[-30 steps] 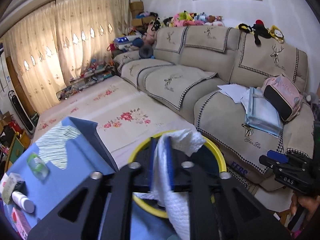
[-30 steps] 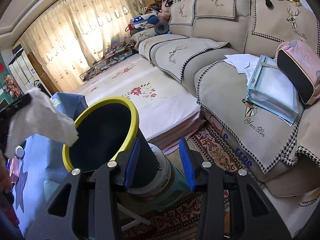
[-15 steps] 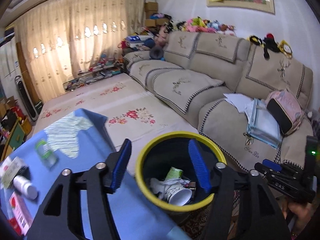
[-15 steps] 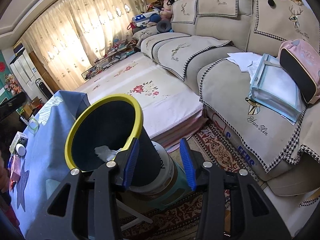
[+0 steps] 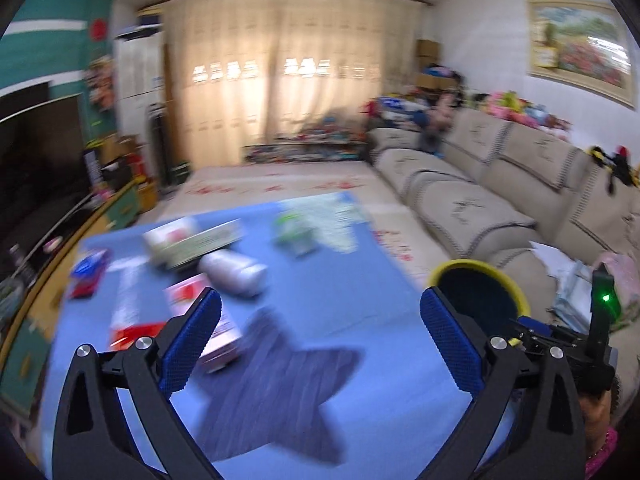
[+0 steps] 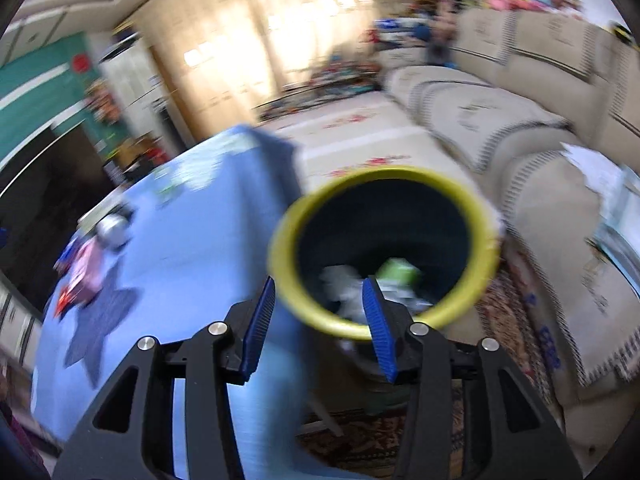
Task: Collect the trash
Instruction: 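Move the right tool to the pink strawberry milk carton and grasp it, then carry the milk carton over the bin and open the right tool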
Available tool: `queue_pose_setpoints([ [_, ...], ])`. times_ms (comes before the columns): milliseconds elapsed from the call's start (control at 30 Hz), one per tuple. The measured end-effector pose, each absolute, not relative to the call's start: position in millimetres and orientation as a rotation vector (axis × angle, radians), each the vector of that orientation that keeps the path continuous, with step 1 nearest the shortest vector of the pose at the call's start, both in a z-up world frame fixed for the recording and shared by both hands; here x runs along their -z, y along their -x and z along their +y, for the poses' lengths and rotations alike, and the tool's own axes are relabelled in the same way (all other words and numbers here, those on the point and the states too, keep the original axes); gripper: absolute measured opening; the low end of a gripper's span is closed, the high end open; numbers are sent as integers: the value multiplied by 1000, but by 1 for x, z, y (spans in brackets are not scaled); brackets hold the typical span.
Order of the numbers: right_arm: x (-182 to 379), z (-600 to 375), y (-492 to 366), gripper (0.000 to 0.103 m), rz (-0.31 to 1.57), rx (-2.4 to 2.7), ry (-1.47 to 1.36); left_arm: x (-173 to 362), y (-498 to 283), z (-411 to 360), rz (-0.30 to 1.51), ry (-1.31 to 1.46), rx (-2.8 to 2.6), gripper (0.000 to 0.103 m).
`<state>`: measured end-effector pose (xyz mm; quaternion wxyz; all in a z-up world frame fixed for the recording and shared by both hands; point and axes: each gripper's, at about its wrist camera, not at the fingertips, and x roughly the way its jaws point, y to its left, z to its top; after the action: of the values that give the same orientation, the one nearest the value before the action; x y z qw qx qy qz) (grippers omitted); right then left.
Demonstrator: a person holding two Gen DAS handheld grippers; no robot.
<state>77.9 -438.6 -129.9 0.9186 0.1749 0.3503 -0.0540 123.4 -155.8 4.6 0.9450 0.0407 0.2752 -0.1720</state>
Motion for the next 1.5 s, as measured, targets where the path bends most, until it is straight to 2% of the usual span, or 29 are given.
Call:
queue_pose_setpoints([
  [100,125,-382,-103,45,725,1,-308,3,-114,-94,552,-62,221,98],
  [300,114,-278,-143,55,730,-174,-206,13,-104,-8,528,-26,60,98],
  [433,108,-221,-167,66,729,-271,-125,17,-100,24,528,31,44,98],
  [533,109,-185,-184,68,739,-292,-53,24,-101,38,540,47,43,98],
  [1133,146,-127,-254,68,899,-266,34,53,-115,49,597,120,84,98],
  [1167,146,-127,-254,66,896,-264,37,54,-116,49,599,123,82,98],
  [1233,146,-129,-255,49,899,-261,32,55,-118,51,602,125,78,98],
  [1500,114,-157,-234,49,823,-256,-16,56,-120,45,604,120,89,98],
])
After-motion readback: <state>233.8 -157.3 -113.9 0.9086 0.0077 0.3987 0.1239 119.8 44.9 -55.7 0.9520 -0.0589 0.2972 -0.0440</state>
